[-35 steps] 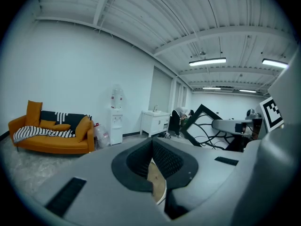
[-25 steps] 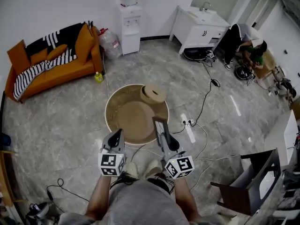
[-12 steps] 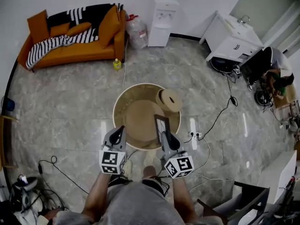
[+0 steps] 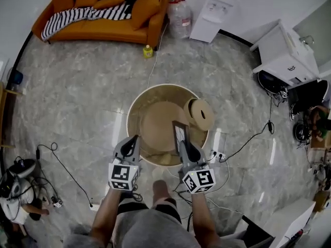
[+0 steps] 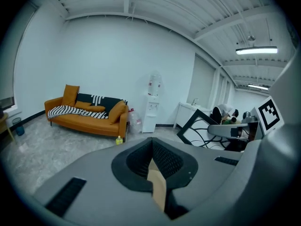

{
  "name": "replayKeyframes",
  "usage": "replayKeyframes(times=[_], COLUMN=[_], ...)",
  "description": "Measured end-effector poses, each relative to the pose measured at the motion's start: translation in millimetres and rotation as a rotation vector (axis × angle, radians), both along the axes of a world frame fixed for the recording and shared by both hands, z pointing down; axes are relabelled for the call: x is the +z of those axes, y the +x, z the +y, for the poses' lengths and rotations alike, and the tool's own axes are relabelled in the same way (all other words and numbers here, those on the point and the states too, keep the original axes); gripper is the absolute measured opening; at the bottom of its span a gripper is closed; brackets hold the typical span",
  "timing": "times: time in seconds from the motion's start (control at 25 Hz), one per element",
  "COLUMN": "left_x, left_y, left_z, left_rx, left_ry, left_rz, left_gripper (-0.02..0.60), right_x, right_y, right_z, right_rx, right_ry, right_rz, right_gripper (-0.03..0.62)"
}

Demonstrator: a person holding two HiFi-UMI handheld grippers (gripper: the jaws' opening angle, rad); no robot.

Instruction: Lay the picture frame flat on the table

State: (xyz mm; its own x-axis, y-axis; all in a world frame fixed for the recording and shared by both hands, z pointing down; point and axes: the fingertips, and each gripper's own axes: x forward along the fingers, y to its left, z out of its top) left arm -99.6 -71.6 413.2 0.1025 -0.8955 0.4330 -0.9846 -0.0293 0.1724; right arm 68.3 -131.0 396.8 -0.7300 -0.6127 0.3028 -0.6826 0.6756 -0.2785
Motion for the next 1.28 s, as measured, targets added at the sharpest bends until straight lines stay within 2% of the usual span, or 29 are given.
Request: replayKeyframes(times=[0.24, 0.6, 1.28], left_x=[72.5, 192.6, 344.8], left_y=[-17.1, -16.1, -33.4], left_z=[-18.1, -19.7, -21.3], left_rx=[-0.063, -0.086, -0.121], left_ry=[-0.062, -0.119, -0.227], left_rz=[-0.001, 0.003, 0.034], left_gripper=[0.015, 0.015, 0.015], right_x=[77.5, 211.3, 368.0], right_y=[-17.8, -27.2, -40.9], right_z=[-30.1, -33.9, -44.7], right_rx=[-0.062, -0.099, -0.08], right_ry=[-0.056, -0.137, -0.239], right_rz=[0.037, 0.082, 0.093], right_gripper=[0.057, 0.057, 0.057])
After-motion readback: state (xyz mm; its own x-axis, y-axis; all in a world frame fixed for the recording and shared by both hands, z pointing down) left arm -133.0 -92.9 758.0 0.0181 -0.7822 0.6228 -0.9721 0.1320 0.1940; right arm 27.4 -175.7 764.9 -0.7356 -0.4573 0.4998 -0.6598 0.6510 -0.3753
